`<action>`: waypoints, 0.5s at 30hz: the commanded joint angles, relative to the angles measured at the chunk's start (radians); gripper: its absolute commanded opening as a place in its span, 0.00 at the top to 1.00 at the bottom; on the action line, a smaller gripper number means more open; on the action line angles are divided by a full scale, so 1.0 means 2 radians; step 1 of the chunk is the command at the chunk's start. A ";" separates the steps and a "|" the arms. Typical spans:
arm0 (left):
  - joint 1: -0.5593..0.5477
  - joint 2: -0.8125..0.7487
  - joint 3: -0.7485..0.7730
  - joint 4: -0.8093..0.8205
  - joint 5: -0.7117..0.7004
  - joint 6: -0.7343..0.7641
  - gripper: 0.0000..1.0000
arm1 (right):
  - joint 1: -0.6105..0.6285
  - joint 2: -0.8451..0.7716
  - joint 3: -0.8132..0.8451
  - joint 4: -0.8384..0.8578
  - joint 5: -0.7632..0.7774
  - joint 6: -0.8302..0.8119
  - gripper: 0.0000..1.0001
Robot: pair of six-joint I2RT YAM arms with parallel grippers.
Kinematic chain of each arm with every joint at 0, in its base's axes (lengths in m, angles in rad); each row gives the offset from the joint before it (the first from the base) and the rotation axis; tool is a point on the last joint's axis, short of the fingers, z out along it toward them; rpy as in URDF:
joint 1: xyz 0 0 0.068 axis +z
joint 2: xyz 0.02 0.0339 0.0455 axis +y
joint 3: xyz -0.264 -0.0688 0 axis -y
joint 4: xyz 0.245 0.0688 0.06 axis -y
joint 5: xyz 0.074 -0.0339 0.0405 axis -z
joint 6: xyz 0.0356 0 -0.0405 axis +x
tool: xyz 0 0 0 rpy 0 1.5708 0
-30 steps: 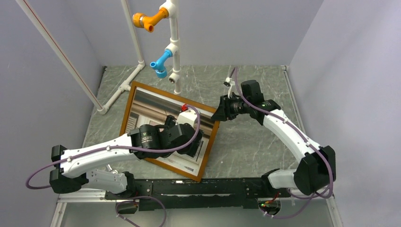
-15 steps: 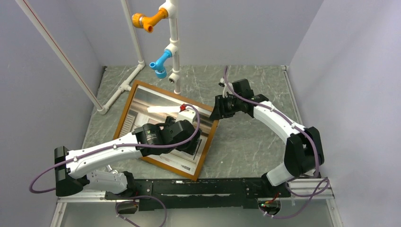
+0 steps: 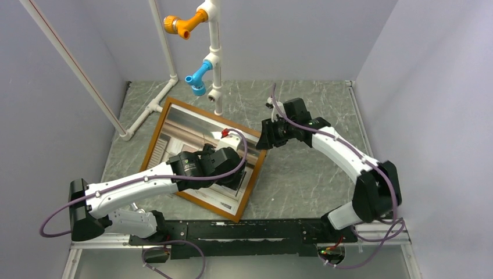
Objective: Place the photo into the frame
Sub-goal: Turn over the photo frame at the center of the board.
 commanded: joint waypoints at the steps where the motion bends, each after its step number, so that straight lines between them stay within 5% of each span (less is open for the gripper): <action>1: 0.003 -0.021 0.000 0.017 0.004 0.014 0.01 | 0.002 -0.059 -0.023 -0.050 0.120 -0.059 1.00; 15: 0.003 -0.125 -0.010 0.025 0.009 0.020 0.01 | 0.042 -0.122 -0.009 -0.154 0.020 -0.070 1.00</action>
